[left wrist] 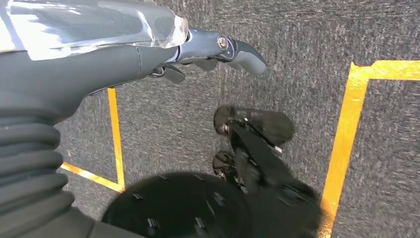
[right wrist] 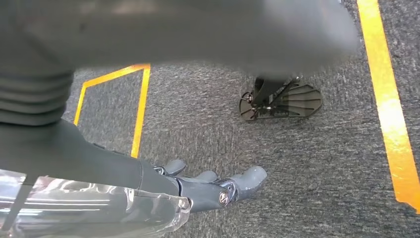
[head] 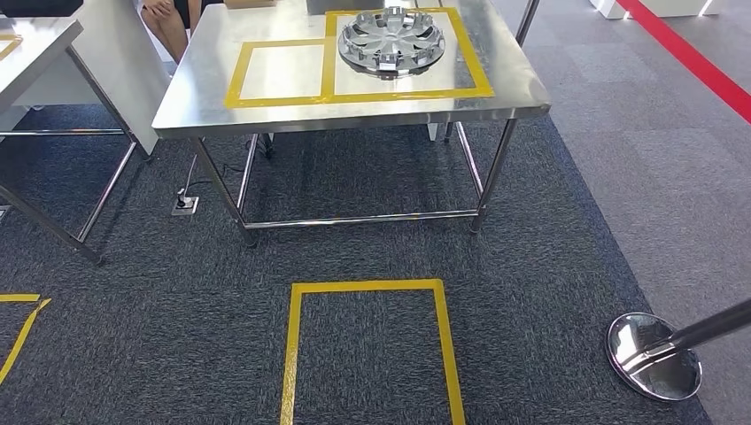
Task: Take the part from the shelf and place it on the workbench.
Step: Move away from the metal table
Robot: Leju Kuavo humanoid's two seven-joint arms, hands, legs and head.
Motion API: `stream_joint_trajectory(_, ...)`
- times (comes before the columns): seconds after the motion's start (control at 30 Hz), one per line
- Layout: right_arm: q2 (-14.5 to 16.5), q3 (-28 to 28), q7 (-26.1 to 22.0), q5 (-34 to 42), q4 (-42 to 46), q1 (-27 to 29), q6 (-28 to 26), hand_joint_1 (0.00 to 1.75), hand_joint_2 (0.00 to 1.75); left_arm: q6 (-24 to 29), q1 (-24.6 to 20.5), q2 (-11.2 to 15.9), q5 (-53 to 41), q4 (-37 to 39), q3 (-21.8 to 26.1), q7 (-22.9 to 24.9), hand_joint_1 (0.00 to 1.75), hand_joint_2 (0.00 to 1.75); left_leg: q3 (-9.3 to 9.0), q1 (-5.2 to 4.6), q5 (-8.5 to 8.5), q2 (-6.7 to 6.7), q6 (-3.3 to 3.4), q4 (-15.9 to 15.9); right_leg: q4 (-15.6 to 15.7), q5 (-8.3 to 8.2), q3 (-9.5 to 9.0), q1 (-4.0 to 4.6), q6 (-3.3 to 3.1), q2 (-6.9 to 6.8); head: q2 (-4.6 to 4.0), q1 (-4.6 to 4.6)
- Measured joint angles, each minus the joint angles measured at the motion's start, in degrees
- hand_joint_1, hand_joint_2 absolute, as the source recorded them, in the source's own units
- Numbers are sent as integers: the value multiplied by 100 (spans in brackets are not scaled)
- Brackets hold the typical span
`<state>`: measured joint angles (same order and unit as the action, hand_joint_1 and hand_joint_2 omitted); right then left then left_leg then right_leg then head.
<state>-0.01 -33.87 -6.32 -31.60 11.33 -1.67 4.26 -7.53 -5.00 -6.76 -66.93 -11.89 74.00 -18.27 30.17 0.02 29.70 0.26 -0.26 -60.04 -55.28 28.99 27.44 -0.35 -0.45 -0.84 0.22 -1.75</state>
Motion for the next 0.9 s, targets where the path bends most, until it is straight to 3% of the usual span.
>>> stream_joint_trajectory(0.07,8,9,5,62,10,-9,7,0,175,-27,22,14,115,0,-111,1,0,175,-245,-21,-36,-3,65,428,-30,-17,26,17,45,-4,0,2)
stream_joint_trajectory(0.2,8,114,48,273,52,12,3,0,175,-5,127,52,561,-4,-551,91,0,175,-191,-28,-42,0,108,477,-52,-12,69,30,-3,-3,-1,17)
stream_joint_trajectory(0.4,5,423,128,649,136,111,-45,0,175,94,258,132,1357,-76,-1342,307,0,175,-154,-59,-64,4,154,449,-31,-83,87,-1,87,-2,-1,16)
stream_joint_trajectory(0.57,7,773,190,975,238,220,-85,0,175,186,397,205,2055,-187,-2095,499,0,175,-143,-59,-66,4,158,441,-30,-95,101,0,112,-2,0,15)
stream_joint_trajectory(0.6,7,845,202,1034,262,242,-96,0,131,197,424,220,2183,-211,-2247,536,0,175,-143,-58,-66,4,158,441,-31,-96,103,1,114,-2,-1,14)
stream_joint_trajectory(0.7,7,1058,240,1219,326,301,-126,0,0,245,498,261,2575,-279,-2696,645,0,44,-138,-54,-67,4,158,441,-37,-96,113,6,114,-2,-1,14)
stream_joint_trajectory(0.73,7,1126,251,1281,345,320,-134,0,0,265,521,273,2708,-301,-2839,682,0,0,-136,-52,-68,5,158,441,-40,-96,117,8,114,-2,-1,13)
stream_joint_trajectory(0.9,7,1471,315,1595,447,419,-178,0,0,347,642,327,3375,-419,-3557,870,0,0,-128,-42,-71,5,157,441,-47,-95,128,19,113,-2,-1,14)
